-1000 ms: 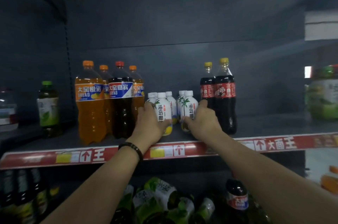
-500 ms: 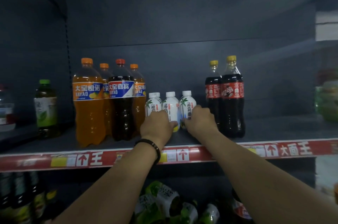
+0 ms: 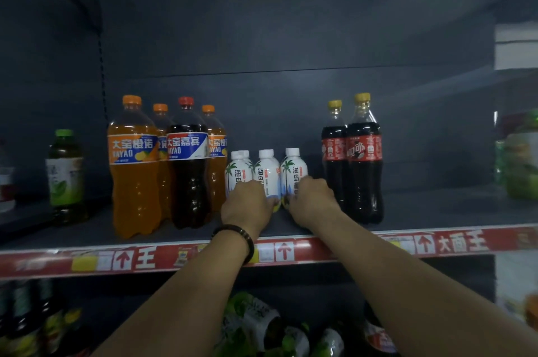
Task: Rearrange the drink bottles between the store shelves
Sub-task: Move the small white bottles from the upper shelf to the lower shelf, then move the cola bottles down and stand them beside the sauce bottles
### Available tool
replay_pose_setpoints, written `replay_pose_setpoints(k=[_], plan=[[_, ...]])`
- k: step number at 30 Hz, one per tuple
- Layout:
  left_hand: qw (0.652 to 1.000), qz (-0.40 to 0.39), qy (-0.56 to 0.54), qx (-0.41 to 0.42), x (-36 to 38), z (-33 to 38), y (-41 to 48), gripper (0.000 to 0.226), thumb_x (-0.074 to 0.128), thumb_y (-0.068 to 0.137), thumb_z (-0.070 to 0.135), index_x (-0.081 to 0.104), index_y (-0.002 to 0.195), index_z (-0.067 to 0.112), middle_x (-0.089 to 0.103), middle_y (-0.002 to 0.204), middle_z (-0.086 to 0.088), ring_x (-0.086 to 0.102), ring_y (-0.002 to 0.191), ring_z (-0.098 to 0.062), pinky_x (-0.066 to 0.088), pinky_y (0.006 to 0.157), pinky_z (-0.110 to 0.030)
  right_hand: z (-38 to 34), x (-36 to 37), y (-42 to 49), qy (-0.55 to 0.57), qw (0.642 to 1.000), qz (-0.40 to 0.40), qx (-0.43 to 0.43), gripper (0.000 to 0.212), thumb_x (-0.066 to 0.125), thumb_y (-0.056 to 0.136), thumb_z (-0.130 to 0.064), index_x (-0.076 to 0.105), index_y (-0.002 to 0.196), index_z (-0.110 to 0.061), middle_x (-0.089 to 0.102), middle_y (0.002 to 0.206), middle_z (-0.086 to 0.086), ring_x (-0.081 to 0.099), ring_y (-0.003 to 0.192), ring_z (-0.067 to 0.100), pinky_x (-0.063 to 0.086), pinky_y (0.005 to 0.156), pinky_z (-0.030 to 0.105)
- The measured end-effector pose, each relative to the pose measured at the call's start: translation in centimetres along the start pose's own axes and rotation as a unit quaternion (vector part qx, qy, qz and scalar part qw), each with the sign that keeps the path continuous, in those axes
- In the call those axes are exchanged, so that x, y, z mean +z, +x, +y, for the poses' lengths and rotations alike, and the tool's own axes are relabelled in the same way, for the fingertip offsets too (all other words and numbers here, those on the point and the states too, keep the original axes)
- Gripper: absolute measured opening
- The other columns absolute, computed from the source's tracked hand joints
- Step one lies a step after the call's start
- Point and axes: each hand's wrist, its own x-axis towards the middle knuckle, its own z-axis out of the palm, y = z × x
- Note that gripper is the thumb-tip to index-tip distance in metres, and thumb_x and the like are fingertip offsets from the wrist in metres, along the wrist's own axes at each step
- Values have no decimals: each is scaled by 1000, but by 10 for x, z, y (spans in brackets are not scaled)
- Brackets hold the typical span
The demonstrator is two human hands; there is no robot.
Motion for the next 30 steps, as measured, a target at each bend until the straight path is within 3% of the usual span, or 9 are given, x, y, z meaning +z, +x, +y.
replay_pose_setpoints(k=[2,6,10,15,21,23,25,27,30], plan=[[998,5,-53,19,-5,1,-3,32,69,99,48,71,91,17,73,95,-4,67,86,-20,59,74,-37,2,-15,-13,1,999,22,-35,33,66,99,-33,64,120,-7,69,118,16,71,103,33,62,85,39],[979,8,-190,77,-18,21,-17,24,69,101,43,60,83,29,67,81,6,65,78,-12,50,66,-28,28,-54,-41,33,967,209,-145,16,63,95,-34,56,100,-20,66,93,1,65,82,25,57,70,41],[965,5,-232,122,-25,53,-36,18,70,99,39,60,87,31,69,82,7,67,78,-8,53,68,-29,60,-88,-48,63,926,363,-87,48,75,85,-39,49,117,-15,54,113,6,54,102,27,49,77,42],[951,-16,-288,110,-22,81,-36,13,68,101,26,62,111,24,70,103,3,66,93,-9,44,73,-17,80,-89,-34,103,987,112,53,78,85,78,-49,36,129,-15,55,129,13,63,112,36,58,92,53],[911,-124,-393,-16,-9,112,-7,66,61,103,43,41,158,12,53,156,-10,56,137,-33,47,116,-49,94,-93,-20,160,983,80,33,62,85,84,-38,43,126,-17,65,116,8,67,99,28,61,86,46],[860,-171,-478,-48,1,116,2,77,64,92,56,47,154,15,59,153,-6,60,135,-31,48,115,-52,100,-95,-16,168,984,63,16,62,85,85,-36,44,127,-17,65,116,7,67,100,26,61,84,42],[838,-194,-508,-44,9,120,5,57,66,89,59,66,131,21,75,130,-7,71,118,-29,55,107,-55,107,-98,-14,187,981,48,4,62,85,85,-34,47,131,-18,66,119,5,66,99,23,54,74,31],[862,-190,-469,-1,10,122,2,23,67,100,45,74,107,24,81,112,-7,76,107,-28,59,102,-53,114,-100,-13,194,980,41,-16,62,85,86,-34,50,135,-19,67,121,2,64,100,20,46,67,20],[901,-182,-393,36,6,115,-1,12,74,99,38,75,98,27,81,107,-3,77,102,-22,61,100,-47,121,-106,-20,183,981,44,-51,57,85,85,-36,55,132,-22,68,114,-5,64,102,16,40,67,13]])
